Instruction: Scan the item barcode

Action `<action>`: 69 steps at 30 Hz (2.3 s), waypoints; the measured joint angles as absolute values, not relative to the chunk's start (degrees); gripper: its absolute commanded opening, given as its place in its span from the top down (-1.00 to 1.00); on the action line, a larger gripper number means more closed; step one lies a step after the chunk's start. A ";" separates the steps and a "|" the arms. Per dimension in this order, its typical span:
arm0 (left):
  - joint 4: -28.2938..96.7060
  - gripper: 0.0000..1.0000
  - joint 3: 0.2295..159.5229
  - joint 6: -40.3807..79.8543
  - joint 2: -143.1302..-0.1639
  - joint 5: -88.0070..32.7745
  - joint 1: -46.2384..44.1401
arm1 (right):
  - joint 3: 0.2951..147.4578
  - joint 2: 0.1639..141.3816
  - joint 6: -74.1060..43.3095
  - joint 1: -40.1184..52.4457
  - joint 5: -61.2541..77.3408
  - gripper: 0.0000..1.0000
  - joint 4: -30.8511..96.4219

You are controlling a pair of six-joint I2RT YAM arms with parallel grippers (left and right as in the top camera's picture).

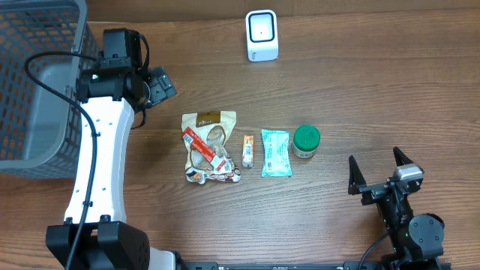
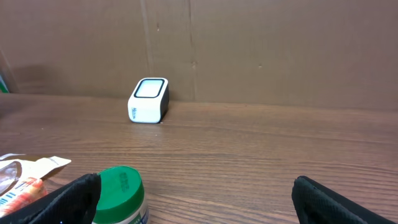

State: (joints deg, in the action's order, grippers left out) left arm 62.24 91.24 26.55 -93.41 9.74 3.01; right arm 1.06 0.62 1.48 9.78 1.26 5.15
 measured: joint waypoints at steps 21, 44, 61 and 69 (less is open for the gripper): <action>62.24 -1.00 91.24 26.57 -93.41 9.74 3.01 | 1.06 0.62 0.23 9.78 4.27 -1.00 3.73; 62.35 -1.00 91.24 26.57 -93.41 9.74 3.01 | 28.25 6.09 -8.58 9.78 4.78 -1.00 28.14; 62.33 -1.00 91.24 26.57 -93.41 9.96 3.01 | 78.04 50.81 -9.04 9.78 5.34 -1.00 71.75; 62.33 -1.00 91.24 26.57 -93.41 9.96 3.01 | 83.59 58.98 -8.71 9.78 12.27 -0.47 72.75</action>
State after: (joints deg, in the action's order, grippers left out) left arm 62.33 91.24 26.57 -93.41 9.96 3.01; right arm 83.59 58.98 -8.71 9.78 12.27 72.75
